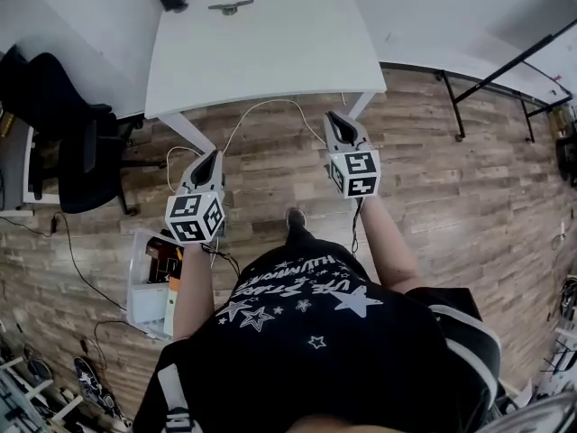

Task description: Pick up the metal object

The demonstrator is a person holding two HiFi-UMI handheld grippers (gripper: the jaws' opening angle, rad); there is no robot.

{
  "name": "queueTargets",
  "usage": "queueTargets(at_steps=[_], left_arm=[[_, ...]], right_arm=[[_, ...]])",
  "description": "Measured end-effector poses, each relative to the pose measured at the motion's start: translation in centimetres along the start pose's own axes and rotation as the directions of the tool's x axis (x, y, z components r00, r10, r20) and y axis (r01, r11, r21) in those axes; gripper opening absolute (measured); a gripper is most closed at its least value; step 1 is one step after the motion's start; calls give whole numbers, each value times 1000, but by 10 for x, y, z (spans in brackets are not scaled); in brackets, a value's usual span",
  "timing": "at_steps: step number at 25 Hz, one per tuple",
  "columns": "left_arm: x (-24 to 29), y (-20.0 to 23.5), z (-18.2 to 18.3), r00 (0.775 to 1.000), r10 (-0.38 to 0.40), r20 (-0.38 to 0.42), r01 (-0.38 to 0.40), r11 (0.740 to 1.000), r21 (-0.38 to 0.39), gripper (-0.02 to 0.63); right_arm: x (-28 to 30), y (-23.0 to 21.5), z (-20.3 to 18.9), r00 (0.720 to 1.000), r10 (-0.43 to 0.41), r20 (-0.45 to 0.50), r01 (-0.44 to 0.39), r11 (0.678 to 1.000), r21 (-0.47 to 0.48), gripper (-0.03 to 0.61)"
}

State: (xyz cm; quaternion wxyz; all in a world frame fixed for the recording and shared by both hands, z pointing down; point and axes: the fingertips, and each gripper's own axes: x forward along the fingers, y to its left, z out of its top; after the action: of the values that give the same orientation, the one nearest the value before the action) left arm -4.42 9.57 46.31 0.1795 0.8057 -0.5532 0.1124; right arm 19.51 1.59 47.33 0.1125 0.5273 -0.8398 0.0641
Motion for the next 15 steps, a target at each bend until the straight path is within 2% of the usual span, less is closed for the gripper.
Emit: queueTargets(at_steps=[8, 15], left_arm=[[58, 12, 27, 998, 62, 6, -62, 998, -16, 18], [95, -2, 36, 999, 37, -7, -37, 999, -26, 18]], right_arm=[[67, -32, 12, 997, 81, -3, -81, 997, -10, 54], [95, -53, 27, 993, 121, 8, -120, 991, -53, 54]])
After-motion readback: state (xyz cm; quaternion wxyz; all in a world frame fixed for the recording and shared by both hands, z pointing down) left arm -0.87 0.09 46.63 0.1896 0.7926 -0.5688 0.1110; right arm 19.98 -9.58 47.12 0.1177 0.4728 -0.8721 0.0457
